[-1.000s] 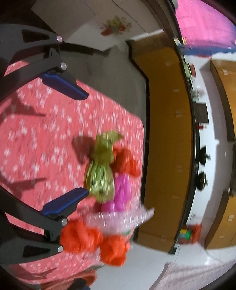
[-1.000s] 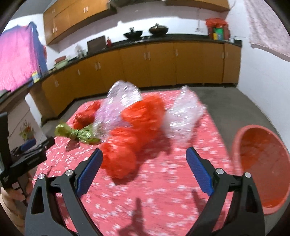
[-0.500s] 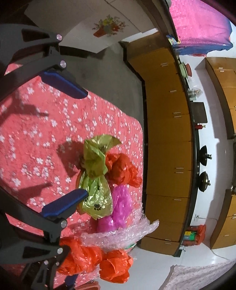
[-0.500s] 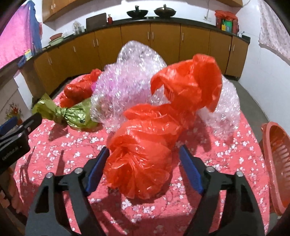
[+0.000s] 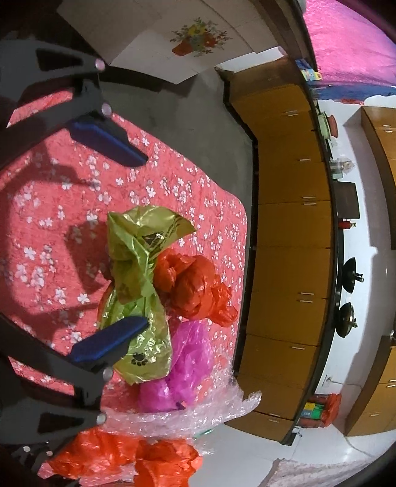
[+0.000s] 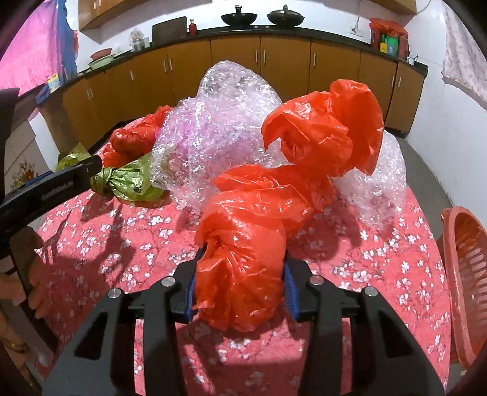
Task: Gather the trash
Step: 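Grasp the green paw-print bag with the left tool while the right tool grasps a red bag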
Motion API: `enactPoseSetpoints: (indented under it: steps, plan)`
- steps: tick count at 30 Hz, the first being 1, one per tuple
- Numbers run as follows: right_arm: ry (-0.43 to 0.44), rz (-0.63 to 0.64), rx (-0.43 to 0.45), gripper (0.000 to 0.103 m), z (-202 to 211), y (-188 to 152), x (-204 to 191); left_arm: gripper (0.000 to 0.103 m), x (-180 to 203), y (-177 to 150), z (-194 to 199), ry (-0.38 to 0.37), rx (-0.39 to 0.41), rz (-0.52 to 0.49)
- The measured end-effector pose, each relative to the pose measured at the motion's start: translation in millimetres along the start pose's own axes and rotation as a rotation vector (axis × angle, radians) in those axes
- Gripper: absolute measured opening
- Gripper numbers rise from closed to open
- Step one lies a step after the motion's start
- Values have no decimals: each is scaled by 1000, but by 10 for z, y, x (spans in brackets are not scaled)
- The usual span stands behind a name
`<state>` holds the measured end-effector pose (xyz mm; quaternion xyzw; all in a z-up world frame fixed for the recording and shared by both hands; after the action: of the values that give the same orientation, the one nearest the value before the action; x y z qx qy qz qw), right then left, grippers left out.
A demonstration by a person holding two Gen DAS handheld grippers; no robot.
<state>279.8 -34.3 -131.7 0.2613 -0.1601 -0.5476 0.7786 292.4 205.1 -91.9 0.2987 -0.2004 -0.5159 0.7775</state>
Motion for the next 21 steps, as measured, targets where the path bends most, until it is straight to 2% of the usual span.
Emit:
enactPoseSetpoints:
  steps: [1,2,4,5,6,7,11,21]
  plan:
    - [0,0,1,43,3,0,-1,73,2,5,-9,-7,-7,0]
    - [-1,0,1,43,10,-11,9,68,4,4,-26,-17,-18,-2]
    - [-3,1,4,43,32,-49,18,42,4,-7,-54,-41,-36,-4]
    - [-4,1,5,42,44,-61,33,34,6,-16,-63,-53,-46,-6]
    - [-4,2,4,42,55,-77,48,19,10,-28,-63,-63,-54,-4]
    - [-6,1,5,41,62,-88,53,12,9,-34,-61,-75,-60,-3]
    - [-4,-4,8,39,134,-166,145,7,24,-70,75,-99,-32,-18]
    - [-9,-5,24,37,388,-323,218,6,70,-290,512,-149,0,-52]
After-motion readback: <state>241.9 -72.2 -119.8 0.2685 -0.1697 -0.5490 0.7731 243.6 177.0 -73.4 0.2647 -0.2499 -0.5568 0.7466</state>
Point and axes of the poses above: each gripper's, at about its wrist camera, not at the fingertips, and z roughly against the way its jaws point, x to its right, y to its top, the point moved 2 cm from there along -z, roughly the way its jaws point, and after that the axes turned 8 degrees about -x, right-handed, at the moved point
